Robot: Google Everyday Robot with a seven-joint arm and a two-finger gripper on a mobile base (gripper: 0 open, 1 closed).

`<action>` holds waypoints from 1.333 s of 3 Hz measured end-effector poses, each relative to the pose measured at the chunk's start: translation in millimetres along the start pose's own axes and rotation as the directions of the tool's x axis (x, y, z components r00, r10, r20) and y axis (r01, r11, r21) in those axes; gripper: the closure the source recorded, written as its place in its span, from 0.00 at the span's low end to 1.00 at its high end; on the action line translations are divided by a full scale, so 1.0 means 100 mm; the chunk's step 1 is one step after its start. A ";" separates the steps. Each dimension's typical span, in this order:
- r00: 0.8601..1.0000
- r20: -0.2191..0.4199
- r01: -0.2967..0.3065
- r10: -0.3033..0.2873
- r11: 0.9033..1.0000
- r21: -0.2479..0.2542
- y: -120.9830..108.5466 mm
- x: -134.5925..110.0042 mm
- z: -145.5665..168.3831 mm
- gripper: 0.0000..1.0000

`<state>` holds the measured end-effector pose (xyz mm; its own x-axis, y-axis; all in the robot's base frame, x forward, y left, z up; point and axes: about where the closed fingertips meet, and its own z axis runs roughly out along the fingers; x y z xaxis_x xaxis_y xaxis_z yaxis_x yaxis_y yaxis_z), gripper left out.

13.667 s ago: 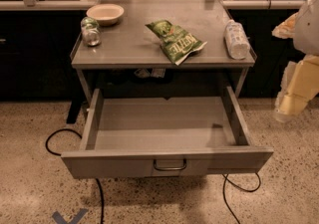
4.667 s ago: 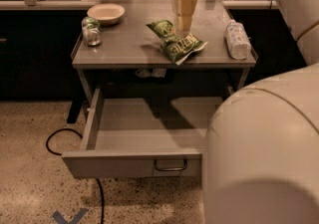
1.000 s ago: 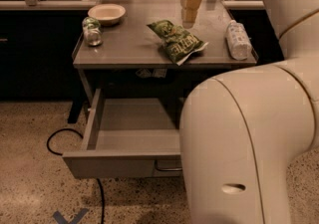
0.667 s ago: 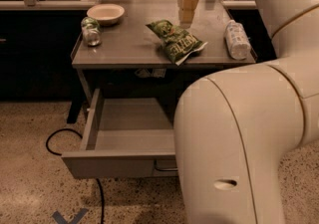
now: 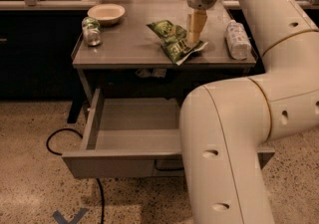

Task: Place green jalapeno chip bag into top drawer

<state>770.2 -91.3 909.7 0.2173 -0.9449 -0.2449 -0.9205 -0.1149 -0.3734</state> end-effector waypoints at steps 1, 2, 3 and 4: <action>1.000 0.000 0.000 0.000 1.000 0.000 0.00 0.00 0.00 0.00; 1.000 0.003 0.005 -0.005 1.000 -0.020 0.00 -0.04 0.15 0.00; 1.000 0.015 -0.006 0.007 0.996 -0.088 0.10 -0.04 0.53 0.00; 1.000 0.014 -0.007 0.008 0.996 -0.091 0.10 -0.04 0.56 0.00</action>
Offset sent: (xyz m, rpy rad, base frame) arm 0.0064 0.0145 -0.0194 -0.0156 0.0509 0.0264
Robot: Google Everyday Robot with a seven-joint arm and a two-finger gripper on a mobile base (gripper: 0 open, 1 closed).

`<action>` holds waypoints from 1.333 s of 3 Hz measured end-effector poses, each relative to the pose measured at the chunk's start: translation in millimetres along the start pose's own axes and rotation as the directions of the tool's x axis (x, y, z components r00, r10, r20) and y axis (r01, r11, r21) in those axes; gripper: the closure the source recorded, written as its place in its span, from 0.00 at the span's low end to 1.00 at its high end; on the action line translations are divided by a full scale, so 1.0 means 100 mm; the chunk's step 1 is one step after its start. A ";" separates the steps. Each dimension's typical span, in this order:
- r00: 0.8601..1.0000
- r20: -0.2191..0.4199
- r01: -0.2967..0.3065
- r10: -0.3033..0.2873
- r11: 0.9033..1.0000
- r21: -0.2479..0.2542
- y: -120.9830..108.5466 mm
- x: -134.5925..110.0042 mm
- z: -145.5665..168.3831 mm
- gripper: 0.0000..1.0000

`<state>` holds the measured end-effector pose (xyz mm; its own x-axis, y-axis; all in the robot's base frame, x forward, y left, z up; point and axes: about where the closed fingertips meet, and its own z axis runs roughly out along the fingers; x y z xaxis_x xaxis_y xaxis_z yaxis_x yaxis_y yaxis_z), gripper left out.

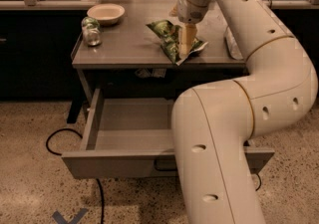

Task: Place green jalapeno chip bag into top drawer

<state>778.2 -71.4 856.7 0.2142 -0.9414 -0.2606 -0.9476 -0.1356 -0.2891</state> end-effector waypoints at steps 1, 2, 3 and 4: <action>1.000 -0.018 -0.024 0.022 0.997 -0.073 0.11 0.01 0.20 0.00; 0.998 -0.033 -0.053 0.049 0.989 -0.135 0.21 0.02 0.38 0.00; 0.998 -0.033 -0.053 0.049 0.989 -0.135 0.21 0.02 0.38 0.00; 0.998 -0.033 -0.053 0.049 0.989 -0.135 0.21 0.02 0.38 0.19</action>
Offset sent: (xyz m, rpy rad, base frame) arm 0.0085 -0.0043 -0.0336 -0.0859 0.2667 -0.0233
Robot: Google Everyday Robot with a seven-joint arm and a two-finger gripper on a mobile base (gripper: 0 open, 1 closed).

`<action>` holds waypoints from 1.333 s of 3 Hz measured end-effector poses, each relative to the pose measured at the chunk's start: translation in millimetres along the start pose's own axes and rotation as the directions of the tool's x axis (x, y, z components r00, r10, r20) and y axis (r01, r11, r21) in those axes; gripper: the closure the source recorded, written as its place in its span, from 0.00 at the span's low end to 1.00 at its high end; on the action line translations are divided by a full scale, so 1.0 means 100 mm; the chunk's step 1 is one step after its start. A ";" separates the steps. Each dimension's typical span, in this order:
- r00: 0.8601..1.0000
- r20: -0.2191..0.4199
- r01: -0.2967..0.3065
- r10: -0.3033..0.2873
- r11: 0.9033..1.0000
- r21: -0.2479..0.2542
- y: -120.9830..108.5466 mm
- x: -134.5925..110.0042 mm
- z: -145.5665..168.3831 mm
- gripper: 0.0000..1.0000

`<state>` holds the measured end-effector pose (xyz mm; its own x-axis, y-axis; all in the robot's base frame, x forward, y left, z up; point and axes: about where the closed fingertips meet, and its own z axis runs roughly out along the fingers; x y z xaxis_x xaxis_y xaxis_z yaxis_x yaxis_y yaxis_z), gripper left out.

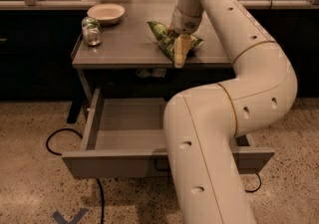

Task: Place green jalapeno chip bag into top drawer

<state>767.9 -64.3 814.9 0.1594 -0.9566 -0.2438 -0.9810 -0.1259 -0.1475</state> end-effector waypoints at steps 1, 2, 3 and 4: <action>1.000 0.000 0.000 0.000 1.000 0.000 0.00 0.00 0.00 0.42; 1.000 -0.007 0.020 -0.020 0.999 0.043 -0.09 -0.09 -0.10 0.65; 0.994 -0.078 0.085 -0.077 0.991 0.102 -0.13 -0.36 -0.49 0.89; 0.975 -0.161 0.181 -0.153 0.968 0.174 -0.16 -1.04 -0.82 1.00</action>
Offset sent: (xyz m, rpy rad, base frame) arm -0.0205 0.0127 0.0288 -0.0239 -0.0709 0.0275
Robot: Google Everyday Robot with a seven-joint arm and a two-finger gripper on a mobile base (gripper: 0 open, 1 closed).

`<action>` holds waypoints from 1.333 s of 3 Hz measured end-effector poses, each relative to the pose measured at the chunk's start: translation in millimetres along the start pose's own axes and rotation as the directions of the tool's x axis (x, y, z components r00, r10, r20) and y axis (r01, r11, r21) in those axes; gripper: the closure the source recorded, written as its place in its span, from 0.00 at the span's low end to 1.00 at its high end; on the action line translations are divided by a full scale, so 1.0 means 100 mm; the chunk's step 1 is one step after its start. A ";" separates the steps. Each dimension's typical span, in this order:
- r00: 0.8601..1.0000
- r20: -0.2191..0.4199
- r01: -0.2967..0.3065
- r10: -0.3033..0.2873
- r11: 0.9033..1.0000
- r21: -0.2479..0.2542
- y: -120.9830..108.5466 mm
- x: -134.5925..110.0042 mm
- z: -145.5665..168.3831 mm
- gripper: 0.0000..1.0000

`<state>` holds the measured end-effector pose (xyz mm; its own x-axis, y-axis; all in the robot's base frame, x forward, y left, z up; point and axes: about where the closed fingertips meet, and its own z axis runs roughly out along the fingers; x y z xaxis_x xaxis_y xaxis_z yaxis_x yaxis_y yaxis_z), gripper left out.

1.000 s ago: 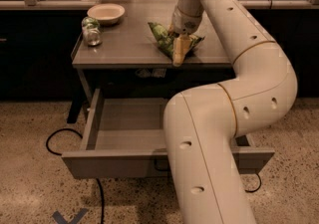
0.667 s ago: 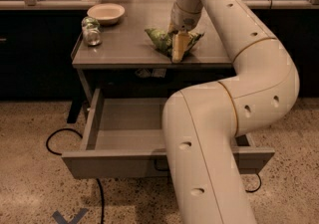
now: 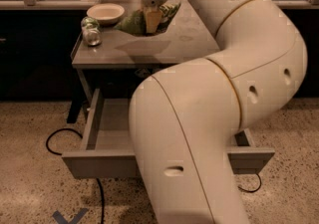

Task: Place green jalapeno chip bag into top drawer

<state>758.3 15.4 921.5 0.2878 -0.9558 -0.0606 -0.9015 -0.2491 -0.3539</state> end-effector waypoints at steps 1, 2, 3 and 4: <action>0.999 -0.030 0.036 -0.034 0.996 0.085 0.09 -1.10 -0.45 1.00; 0.999 -0.031 0.033 -0.031 0.996 0.085 0.09 -1.08 -0.45 1.00; 1.000 -0.018 0.006 -0.004 0.997 0.073 0.25 -0.97 -0.42 1.00; 0.995 0.007 -0.097 0.097 0.988 0.119 0.62 -0.71 -0.69 1.00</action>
Offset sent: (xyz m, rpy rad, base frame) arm -0.0257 0.0786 0.0270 -0.0051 -0.0596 0.0484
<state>659.4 57.0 967.9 0.2017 -0.9742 -0.1013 -0.8803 -0.1350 -0.4548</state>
